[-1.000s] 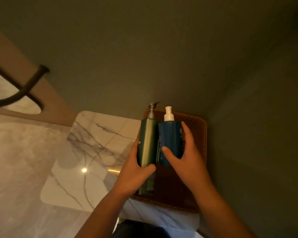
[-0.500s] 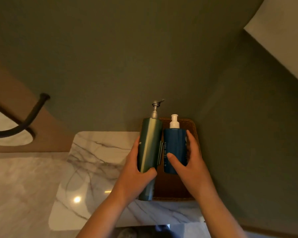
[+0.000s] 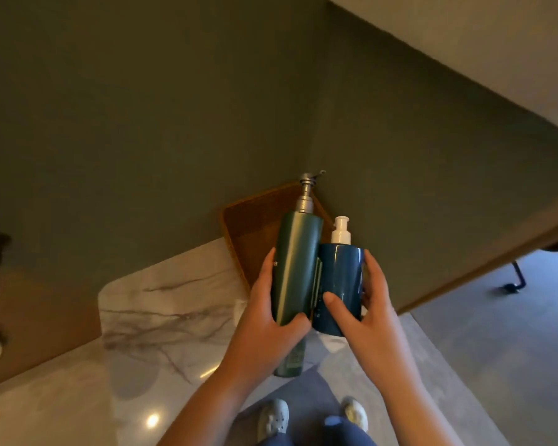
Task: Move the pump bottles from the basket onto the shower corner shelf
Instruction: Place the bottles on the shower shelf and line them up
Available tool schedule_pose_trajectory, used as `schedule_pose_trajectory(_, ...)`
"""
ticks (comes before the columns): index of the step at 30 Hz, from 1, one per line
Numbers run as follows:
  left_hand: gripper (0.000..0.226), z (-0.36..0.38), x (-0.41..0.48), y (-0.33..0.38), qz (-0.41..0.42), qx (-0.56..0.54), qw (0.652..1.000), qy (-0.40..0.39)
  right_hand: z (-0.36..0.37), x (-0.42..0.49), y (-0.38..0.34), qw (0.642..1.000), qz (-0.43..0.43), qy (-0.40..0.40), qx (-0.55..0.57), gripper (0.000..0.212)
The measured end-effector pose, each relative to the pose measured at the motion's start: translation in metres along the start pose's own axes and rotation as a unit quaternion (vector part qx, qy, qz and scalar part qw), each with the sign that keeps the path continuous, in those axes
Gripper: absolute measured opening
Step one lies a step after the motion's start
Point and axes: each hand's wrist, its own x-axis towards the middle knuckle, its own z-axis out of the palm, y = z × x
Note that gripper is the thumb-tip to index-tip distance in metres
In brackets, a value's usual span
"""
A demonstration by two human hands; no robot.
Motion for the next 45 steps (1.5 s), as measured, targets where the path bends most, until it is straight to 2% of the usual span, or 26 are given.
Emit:
schedule_pose_trajectory(9,0.092,0.094,-0.032,0.028,0.051,0.037,0.984,-0.166,-0.092,-0.095,0.029,0.982,0.025,0.185,0.027,0.087)
schedule_pose_trajectory(14,0.093,0.171,-0.081,0.029,0.074,0.059,0.955,-0.281,-0.145,-0.189,0.06,0.954,0.04,0.293,0.053,0.085)
schedule_pose_trajectory(18,0.088,0.24,-0.157,0.022,0.084,0.052,0.927,-0.363,-0.179,-0.292,0.097,0.922,0.062,0.372,0.083,0.081)
schedule_pose_trajectory(24,0.08,0.334,-0.298,0.004,0.061,0.005,0.86,-0.506,-0.222,-0.465,0.14,0.865,0.102,0.486,0.068,0.081)
schedule_pose_trajectory(30,0.085,0.411,-0.408,0.013,0.096,0.045,0.784,-0.612,-0.249,-0.601,0.164,0.792,0.124,0.594,0.067,0.081)
schedule_pose_trajectory(37,0.084,0.494,-0.497,0.012,0.13,0.072,0.684,-0.714,-0.261,-0.703,0.192,0.689,0.116,0.704,0.127,0.082)
schedule_pose_trajectory(41,0.084,0.544,-0.541,0.002,0.113,0.099,0.63,-0.762,-0.273,-0.749,0.216,0.634,0.143,0.745,0.15,0.083)
schedule_pose_trajectory(45,0.093,0.603,-0.581,-0.004,0.065,0.099,0.573,-0.811,-0.301,-0.786,0.237,0.583,0.196,0.776,0.14,0.082)
